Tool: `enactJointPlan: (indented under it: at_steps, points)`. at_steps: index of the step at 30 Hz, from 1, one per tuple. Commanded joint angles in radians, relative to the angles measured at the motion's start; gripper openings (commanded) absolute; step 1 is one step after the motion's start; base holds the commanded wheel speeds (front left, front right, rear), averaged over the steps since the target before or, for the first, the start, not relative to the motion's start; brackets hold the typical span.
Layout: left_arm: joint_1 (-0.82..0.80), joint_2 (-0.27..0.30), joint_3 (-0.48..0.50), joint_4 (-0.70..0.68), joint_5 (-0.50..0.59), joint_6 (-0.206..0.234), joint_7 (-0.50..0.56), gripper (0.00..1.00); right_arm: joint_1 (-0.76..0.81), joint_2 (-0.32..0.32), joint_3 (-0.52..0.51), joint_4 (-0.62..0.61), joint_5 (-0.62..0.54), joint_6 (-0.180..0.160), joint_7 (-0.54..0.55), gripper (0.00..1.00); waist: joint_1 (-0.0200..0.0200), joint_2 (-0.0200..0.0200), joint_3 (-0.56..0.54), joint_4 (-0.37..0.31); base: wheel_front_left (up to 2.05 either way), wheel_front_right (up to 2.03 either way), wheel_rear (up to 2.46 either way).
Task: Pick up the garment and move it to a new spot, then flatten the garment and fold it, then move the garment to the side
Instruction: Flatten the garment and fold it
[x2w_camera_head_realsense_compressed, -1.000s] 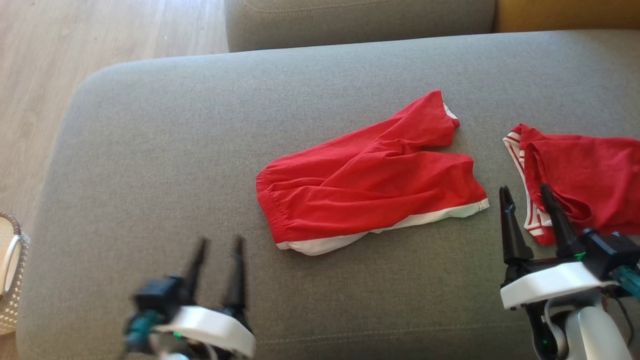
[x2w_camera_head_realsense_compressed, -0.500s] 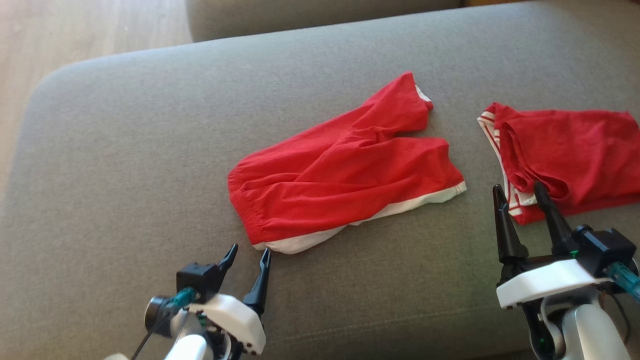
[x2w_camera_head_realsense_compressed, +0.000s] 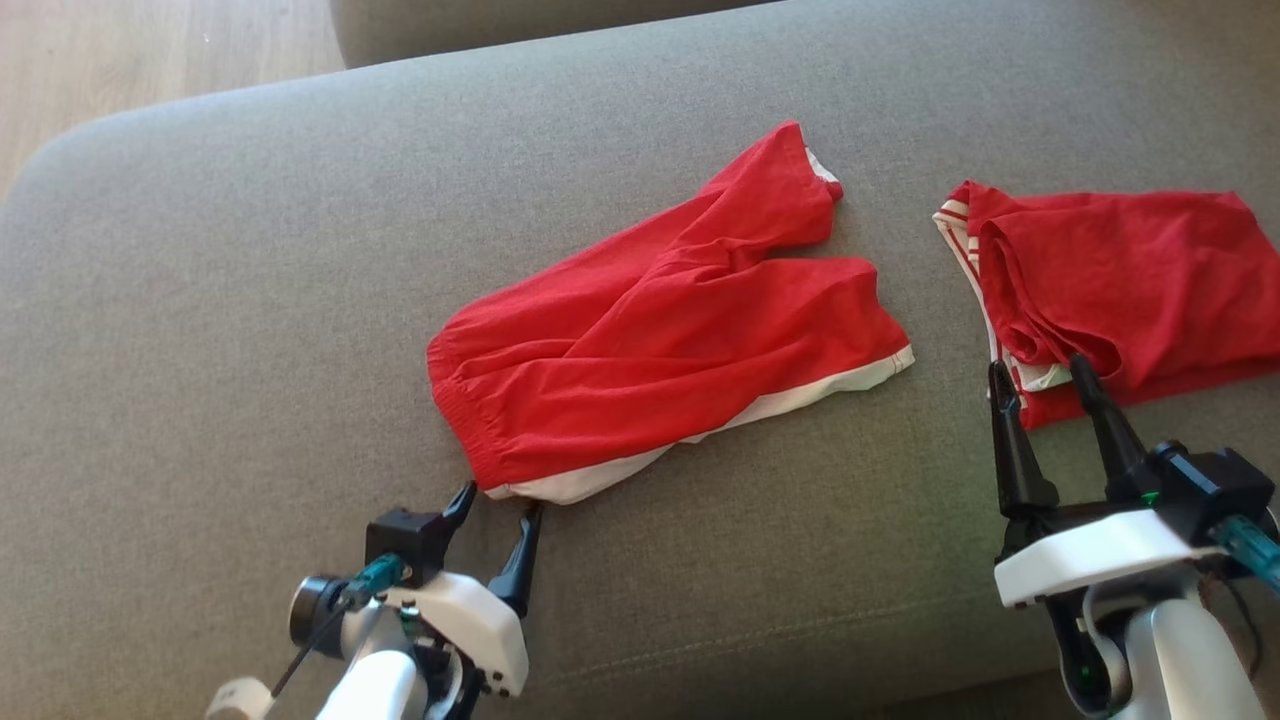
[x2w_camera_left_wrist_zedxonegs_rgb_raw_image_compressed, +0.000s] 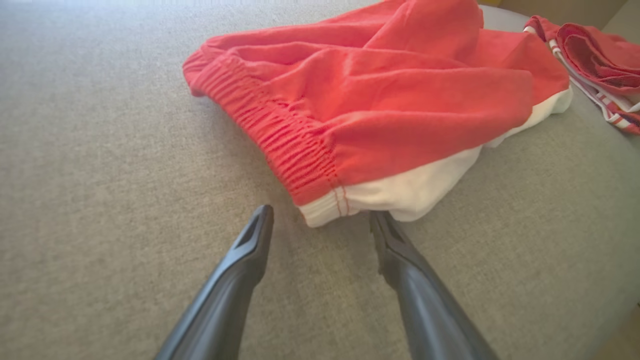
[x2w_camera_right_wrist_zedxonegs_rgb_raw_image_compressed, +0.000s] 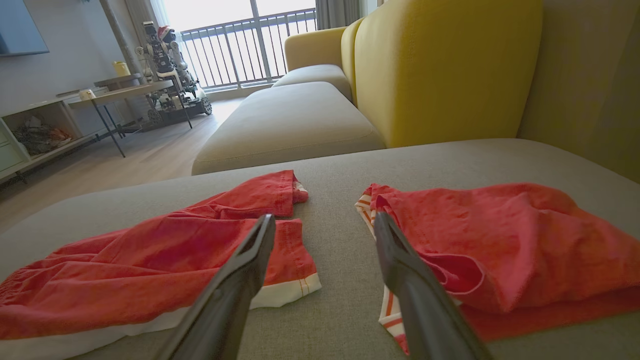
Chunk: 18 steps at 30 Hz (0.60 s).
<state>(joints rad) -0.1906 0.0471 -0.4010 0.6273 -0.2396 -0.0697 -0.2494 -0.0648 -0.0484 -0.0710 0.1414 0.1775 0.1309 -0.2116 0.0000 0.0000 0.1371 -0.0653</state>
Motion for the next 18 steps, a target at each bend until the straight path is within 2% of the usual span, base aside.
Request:
enactJointPlan:
  at_steps: [1, 6, 7, 8, 9, 18]
  points:
    - [-0.045, 0.003, 0.035, -0.021, 0.01, 0.003, -0.012, 1.0, -0.038, -0.002, 0.02, -0.025, 0.006, 0.0, -0.011, 1.0, 0.0, 0.0, 0.003, 0.0, 0.0, 0.0, 0.0]
    - [-0.054, 0.003, 0.043, -0.027, 0.026, -0.004, -0.012, 1.0, -0.041, -0.002, 0.016, -0.018, 0.006, 0.0, -0.013, 1.0, 0.0, 0.0, 0.01, -0.001, 0.0, 0.0, 0.0]
    - [-0.054, 0.003, 0.043, -0.028, 0.027, -0.008, -0.012, 0.79, -0.042, -0.002, 0.012, -0.014, 0.005, 0.0, -0.013, 1.0, 0.0, 0.0, 0.011, 0.0, 0.0, 0.0, 0.0]
    - [-0.054, 0.003, 0.041, -0.028, 0.028, -0.011, -0.012, 0.29, -0.043, -0.002, 0.009, -0.011, 0.005, 0.0, -0.013, 1.0, 0.0, 0.0, 0.012, 0.001, 0.0, 0.0, 0.0]
    - [-0.054, 0.003, 0.04, -0.03, 0.029, -0.015, -0.012, 0.0, -0.044, -0.002, 0.007, -0.009, 0.004, 0.0, -0.012, 1.0, 0.0, 0.0, 0.013, 0.002, 0.0, 0.0, 0.0]
    - [-0.024, 0.01, 0.067, -0.121, 0.058, -0.011, -0.012, 0.0, -0.05, -0.002, -0.014, 0.06, -0.012, 0.0, 0.025, 1.0, 0.0, 0.0, 0.021, 0.037, 0.0, 0.0, 0.0]
